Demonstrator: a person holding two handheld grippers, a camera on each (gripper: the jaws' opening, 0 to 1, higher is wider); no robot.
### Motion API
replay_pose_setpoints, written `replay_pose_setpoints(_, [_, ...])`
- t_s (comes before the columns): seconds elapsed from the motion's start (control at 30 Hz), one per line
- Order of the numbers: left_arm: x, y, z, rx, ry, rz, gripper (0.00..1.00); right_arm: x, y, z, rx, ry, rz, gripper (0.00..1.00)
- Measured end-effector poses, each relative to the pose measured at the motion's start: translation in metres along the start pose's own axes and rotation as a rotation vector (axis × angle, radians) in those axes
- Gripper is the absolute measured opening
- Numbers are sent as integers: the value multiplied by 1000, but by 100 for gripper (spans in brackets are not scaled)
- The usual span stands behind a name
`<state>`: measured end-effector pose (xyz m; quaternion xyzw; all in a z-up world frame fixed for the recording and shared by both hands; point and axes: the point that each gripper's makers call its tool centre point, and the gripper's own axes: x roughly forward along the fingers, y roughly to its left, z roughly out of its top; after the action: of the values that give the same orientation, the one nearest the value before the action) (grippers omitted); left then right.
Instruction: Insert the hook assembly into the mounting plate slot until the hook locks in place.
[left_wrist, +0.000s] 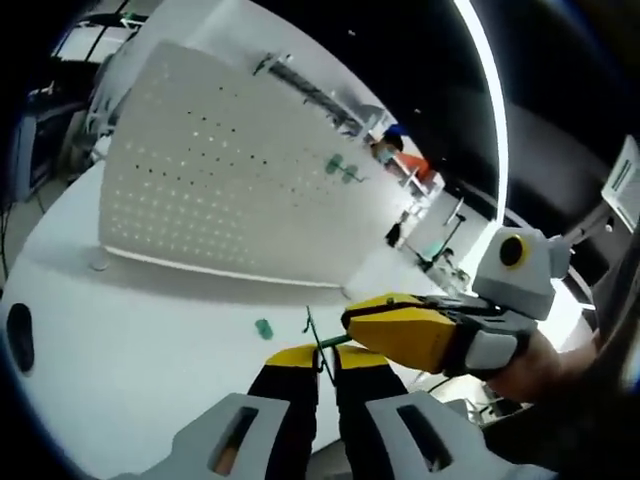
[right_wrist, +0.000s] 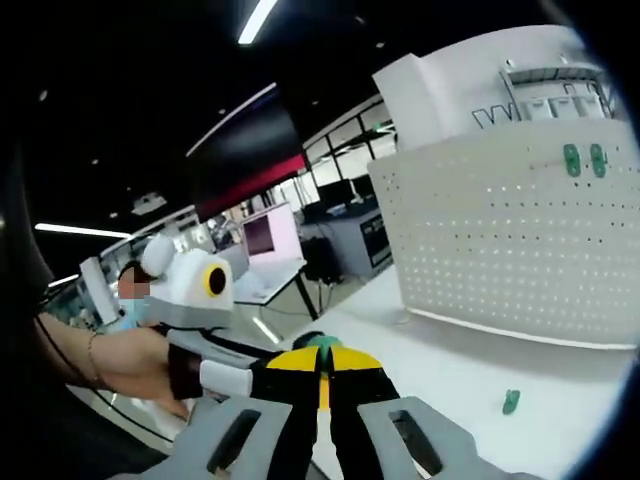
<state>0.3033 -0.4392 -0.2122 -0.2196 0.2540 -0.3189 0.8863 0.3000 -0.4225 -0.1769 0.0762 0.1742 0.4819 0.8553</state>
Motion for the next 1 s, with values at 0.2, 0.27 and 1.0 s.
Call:
replay_pose_setpoints(0.2, [3, -5, 4, 8, -18, -12, 3, -7, -3, 3, 3, -15, -5, 0])
replay_pose_setpoints(0.27, [3, -6, 4, 5, -18, -15, 3, -8, -3, 3, 4, -18, -5, 0])
replay_pose_setpoints(1.0, [2, 3, -1, 94, 15, 62, 1, -13, 6, 1, 111, 17, 50, 21])
